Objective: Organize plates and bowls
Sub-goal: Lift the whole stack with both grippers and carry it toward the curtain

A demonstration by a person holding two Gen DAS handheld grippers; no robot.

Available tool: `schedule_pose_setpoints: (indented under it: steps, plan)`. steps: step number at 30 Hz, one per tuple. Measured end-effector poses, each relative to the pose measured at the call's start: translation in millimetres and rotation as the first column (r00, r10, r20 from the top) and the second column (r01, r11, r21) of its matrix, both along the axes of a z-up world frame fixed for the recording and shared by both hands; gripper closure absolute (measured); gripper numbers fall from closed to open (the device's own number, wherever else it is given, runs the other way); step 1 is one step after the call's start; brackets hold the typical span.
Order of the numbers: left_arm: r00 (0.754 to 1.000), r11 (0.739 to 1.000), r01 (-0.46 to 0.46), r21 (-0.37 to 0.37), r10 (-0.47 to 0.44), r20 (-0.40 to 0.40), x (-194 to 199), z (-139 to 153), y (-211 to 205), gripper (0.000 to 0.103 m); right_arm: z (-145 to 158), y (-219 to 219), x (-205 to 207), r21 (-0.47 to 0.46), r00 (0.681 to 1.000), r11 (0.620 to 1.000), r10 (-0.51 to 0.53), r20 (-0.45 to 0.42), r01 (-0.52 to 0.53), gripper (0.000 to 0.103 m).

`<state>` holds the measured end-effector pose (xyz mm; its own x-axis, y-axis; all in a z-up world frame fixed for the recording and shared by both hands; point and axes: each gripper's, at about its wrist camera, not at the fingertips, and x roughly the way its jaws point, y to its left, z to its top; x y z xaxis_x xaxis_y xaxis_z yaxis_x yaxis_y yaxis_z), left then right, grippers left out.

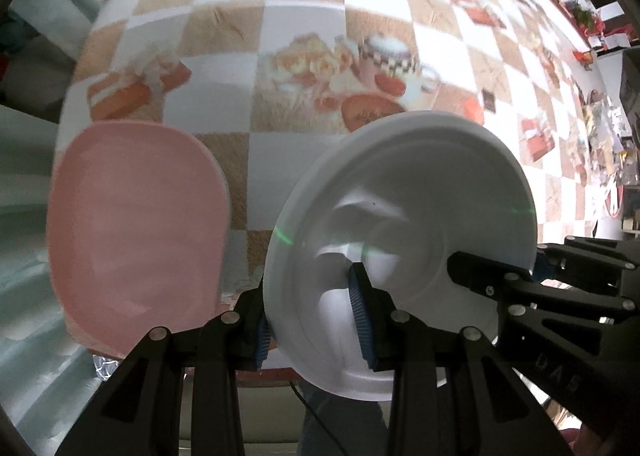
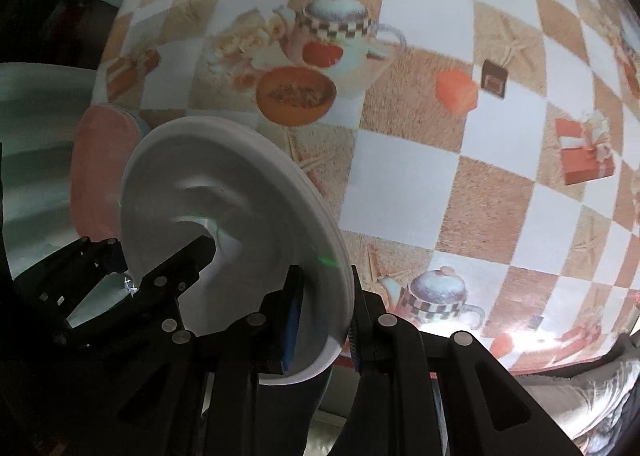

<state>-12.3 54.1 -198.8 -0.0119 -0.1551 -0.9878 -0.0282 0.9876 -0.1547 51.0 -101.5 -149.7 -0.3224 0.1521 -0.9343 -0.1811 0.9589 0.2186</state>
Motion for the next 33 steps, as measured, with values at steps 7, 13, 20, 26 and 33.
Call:
schedule_pose_setpoints:
  steps: [7,13,20,26,33]
  plan:
    - [0.996,0.998,-0.059,0.019,0.058,0.069,3,38,20,0.065,42,16,20,0.034,0.998,0.998,0.042,0.051,-0.044,0.081]
    - [0.986,0.989,-0.136,0.056,0.129,0.105,-7,63,29,0.065,60,53,12,0.074,0.989,0.989,0.120,0.089,-0.126,0.081]
    - [0.966,0.968,-0.237,0.080,0.226,0.126,-17,78,82,0.065,70,113,7,0.103,0.968,0.966,0.223,0.118,-0.235,0.081]
    - [0.949,0.949,-0.302,0.090,0.290,0.124,-30,82,112,0.065,66,146,5,0.100,0.949,0.947,0.293,0.119,-0.305,0.081]
    - [0.937,0.937,-0.341,0.079,0.332,0.105,-31,73,126,0.065,56,164,6,0.080,0.937,0.937,0.331,0.108,-0.340,0.081]
